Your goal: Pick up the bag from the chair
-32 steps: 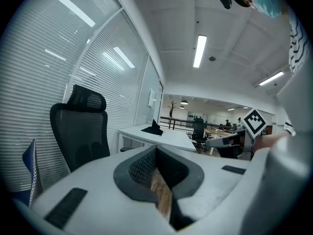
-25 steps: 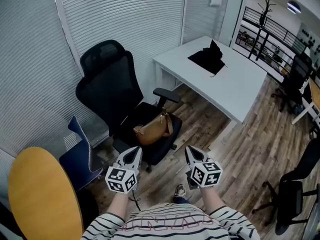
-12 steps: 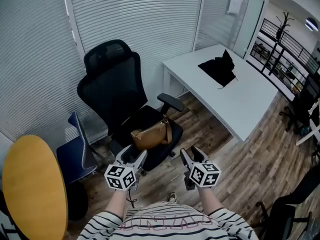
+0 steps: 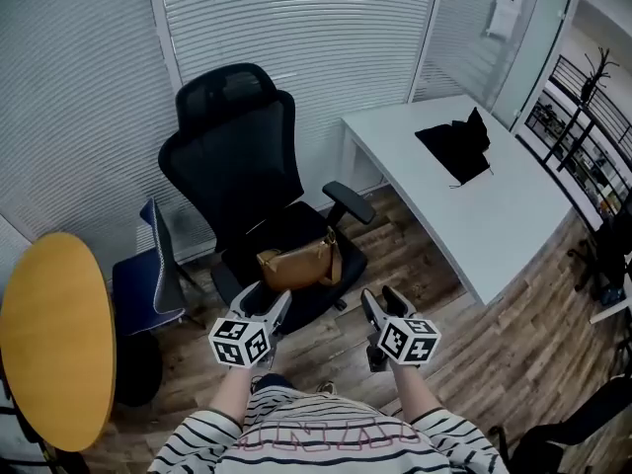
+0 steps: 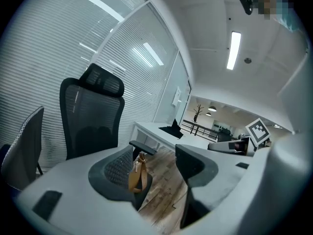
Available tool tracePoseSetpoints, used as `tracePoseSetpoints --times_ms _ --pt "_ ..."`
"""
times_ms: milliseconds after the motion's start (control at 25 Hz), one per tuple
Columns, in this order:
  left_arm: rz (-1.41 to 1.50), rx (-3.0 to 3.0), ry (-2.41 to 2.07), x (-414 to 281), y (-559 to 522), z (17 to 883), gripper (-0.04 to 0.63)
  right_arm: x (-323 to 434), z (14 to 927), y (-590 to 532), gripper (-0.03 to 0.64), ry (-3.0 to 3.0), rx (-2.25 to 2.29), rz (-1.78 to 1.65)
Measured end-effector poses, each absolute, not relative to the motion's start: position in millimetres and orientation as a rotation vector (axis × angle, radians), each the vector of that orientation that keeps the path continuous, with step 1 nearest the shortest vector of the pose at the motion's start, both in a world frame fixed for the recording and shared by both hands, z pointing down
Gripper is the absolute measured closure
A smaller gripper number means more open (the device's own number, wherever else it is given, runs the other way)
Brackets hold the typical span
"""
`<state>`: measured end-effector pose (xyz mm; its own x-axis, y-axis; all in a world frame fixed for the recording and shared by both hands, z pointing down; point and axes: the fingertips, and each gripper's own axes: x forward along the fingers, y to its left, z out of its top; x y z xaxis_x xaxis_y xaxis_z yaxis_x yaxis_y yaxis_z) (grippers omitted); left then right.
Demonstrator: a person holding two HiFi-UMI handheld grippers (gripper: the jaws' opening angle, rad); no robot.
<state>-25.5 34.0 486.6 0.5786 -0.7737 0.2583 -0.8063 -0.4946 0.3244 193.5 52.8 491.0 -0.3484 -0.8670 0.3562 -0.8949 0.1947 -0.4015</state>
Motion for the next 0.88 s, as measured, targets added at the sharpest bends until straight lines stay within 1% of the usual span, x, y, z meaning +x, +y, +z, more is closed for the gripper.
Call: tracePoseSetpoints --times_ms 200,480,880 --pt "0.135 2.324 -1.331 -50 17 503 0.347 180 500 32 0.397 -2.393 1.73 0.897" --pt "0.21 2.299 -1.262 -75 -34 526 0.345 154 511 -13 0.397 -2.362 1.761 0.935" --pt "0.248 2.355 -1.174 -115 -122 524 0.344 123 523 -74 0.397 -2.25 1.905 0.943"
